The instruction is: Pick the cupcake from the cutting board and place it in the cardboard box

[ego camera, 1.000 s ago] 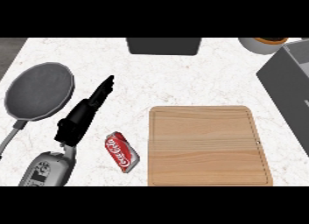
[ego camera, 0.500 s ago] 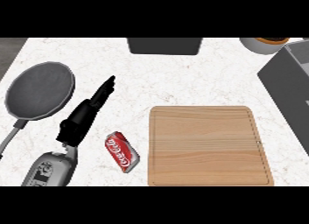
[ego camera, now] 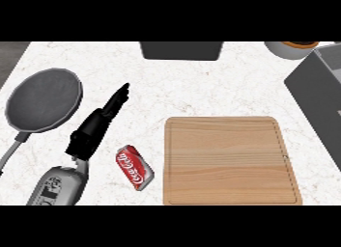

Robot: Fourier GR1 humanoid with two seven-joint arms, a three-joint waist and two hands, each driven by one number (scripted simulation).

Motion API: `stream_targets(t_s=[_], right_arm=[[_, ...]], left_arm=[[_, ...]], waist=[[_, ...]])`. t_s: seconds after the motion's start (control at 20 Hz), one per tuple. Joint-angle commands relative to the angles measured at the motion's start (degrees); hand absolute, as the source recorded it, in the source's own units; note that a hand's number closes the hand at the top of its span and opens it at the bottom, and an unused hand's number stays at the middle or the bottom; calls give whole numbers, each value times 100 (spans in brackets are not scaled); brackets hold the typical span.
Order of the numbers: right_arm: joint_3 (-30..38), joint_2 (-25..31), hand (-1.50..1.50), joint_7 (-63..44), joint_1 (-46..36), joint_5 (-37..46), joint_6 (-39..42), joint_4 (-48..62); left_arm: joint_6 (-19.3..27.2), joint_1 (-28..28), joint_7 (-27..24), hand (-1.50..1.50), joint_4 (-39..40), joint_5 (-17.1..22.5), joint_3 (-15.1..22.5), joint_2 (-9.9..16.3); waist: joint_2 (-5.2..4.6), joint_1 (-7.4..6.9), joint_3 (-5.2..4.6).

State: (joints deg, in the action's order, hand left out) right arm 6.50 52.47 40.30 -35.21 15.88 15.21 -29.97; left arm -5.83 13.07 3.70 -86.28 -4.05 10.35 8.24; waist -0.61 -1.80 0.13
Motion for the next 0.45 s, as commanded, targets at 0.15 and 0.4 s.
stream_targets(t_s=[0.15, 0.4], right_arm=[[1141, -56, -150, 310, -374, -1182, 864, 988], [1710, 601, -150, 71, -532, -1738, 1860, 1652]], left_arm=[[63, -27, -5, 0, -13, -7, -38, -78], [-98, 58, 109, 0, -95, 58, -95, 38]], waist=[[2, 45, 8], [-13, 13, 17]])
